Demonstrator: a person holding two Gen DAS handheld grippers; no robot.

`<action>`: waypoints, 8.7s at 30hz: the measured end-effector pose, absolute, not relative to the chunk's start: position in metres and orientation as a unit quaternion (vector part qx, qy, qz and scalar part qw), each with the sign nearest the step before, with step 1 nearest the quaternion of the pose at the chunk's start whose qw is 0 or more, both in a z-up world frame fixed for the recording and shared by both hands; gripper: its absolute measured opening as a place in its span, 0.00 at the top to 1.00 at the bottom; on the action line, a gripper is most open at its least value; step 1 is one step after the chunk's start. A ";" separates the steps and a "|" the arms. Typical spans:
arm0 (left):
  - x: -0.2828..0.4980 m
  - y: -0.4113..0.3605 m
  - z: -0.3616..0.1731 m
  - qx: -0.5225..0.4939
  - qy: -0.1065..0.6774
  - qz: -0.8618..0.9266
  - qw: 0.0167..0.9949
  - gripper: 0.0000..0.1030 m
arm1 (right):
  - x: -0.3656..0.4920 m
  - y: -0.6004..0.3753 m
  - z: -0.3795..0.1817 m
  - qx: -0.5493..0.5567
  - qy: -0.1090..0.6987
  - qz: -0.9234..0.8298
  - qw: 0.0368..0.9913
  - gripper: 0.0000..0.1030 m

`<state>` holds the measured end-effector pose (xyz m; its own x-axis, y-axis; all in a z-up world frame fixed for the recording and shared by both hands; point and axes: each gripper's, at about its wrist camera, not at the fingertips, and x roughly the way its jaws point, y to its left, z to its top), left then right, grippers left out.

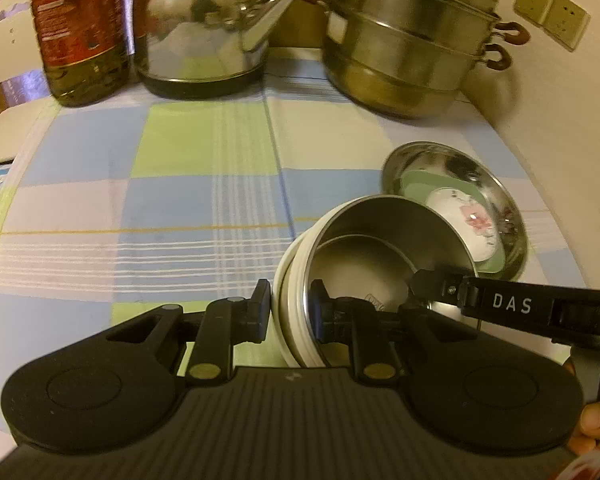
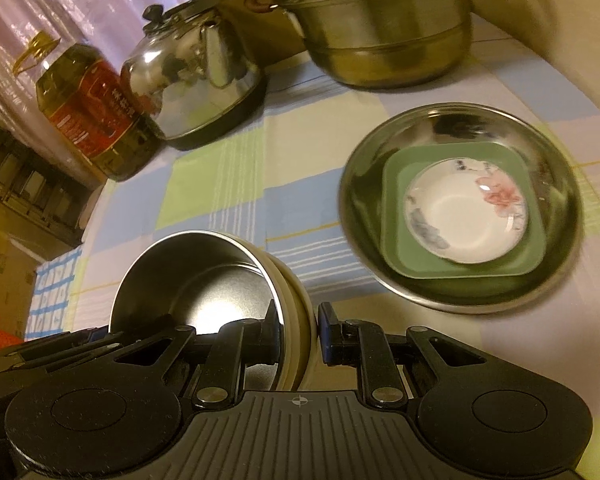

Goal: Organize plates and bowls

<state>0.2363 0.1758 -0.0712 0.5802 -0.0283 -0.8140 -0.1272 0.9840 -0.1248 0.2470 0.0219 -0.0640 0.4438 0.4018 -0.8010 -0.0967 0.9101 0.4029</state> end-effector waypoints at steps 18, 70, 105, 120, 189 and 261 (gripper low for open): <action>0.261 0.106 -0.051 -0.064 0.440 -0.028 0.895 0.83 | 0.241 -0.055 -0.036 0.177 0.485 0.101 0.851 0.82; 0.397 0.063 -0.081 -0.085 0.483 -0.070 0.869 0.83 | 0.351 -0.124 -0.059 0.176 0.514 0.047 0.838 0.82; 0.401 0.079 -0.105 -0.128 0.497 -0.065 0.856 0.83 | 0.359 -0.108 -0.073 0.135 0.529 0.050 0.836 0.81; 0.399 0.078 -0.104 -0.112 0.495 -0.061 0.860 0.78 | 0.356 -0.112 -0.075 0.156 0.522 0.057 0.837 0.77; 0.375 0.072 -0.076 -0.082 0.474 -0.081 0.873 0.91 | 0.338 -0.138 -0.059 0.238 0.512 0.069 0.823 0.88; 0.071 0.020 -0.019 -0.076 0.446 -0.031 0.891 0.78 | 0.056 -0.131 0.001 0.094 0.469 0.181 0.859 0.45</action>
